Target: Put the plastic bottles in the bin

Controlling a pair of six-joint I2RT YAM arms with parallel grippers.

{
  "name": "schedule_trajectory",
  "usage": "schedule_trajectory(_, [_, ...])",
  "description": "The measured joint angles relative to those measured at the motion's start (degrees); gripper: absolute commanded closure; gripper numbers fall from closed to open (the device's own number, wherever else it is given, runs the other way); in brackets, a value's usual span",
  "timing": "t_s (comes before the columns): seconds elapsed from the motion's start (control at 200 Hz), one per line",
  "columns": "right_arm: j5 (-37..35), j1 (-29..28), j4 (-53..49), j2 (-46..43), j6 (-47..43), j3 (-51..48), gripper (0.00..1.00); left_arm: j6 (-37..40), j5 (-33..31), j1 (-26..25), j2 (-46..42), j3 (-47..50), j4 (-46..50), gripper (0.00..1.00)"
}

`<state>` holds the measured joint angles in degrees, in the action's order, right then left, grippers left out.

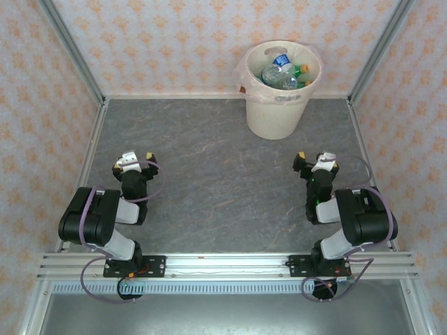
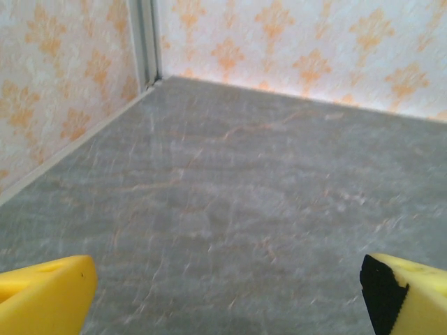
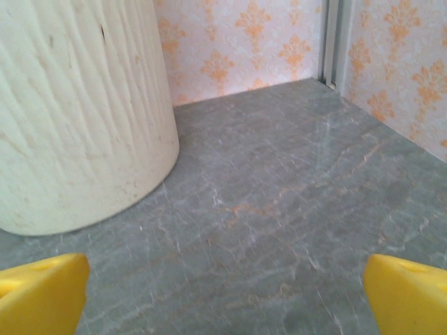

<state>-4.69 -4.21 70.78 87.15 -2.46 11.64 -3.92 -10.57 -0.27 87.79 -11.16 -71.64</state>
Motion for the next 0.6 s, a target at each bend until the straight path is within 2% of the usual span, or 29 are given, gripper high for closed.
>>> schedule_trajectory(0.601, [1.31, 0.31, -0.02, 0.0, 0.0, 0.31, 0.0, 2.45, 3.69, -0.11, 0.0, -0.04, -2.36, 0.01])
